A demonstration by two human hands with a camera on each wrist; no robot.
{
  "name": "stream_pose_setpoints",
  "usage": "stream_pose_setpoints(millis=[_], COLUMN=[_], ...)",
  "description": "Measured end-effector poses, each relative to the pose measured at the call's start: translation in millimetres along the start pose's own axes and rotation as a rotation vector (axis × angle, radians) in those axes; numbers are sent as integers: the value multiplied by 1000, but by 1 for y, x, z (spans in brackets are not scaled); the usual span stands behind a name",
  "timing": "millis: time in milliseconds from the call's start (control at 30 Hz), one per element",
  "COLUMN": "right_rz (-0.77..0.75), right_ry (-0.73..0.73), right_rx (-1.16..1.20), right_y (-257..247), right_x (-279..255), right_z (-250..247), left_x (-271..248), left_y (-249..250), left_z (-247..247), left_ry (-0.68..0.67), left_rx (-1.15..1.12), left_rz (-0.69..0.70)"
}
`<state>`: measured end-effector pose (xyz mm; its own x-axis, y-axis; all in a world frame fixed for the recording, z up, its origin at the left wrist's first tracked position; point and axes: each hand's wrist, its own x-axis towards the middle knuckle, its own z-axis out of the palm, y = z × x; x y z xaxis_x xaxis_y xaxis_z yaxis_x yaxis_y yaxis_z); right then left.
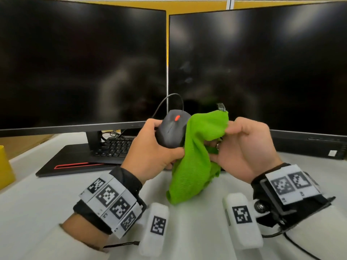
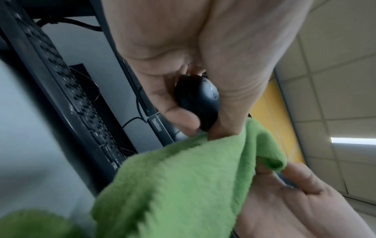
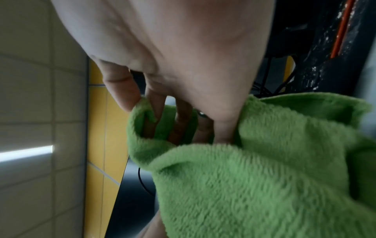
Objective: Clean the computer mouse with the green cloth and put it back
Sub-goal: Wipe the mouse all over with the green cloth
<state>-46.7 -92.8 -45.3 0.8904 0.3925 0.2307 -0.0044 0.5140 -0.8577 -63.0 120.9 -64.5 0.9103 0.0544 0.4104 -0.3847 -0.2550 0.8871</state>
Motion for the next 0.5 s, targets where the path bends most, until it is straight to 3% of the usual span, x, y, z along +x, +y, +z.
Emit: stream_pose_setpoints(millis=[67,200,300,500], right_rz=[3,-136,-258,-390], right_ry=[-55,-49,9,108], right_rx=[-55,-392,-549,-750], right_y=[2,13,19,20], right_x=[-1,0,3,1], right_z=[3,9,7,8], left_x=[-1,-5,-7,-12], left_y=[1,1,2,1], left_z=[0,3,5,12], left_ry=[-20,-96,-190,-299], left_rx=[15,10,60,-33], left_rz=[-7,27,106,123])
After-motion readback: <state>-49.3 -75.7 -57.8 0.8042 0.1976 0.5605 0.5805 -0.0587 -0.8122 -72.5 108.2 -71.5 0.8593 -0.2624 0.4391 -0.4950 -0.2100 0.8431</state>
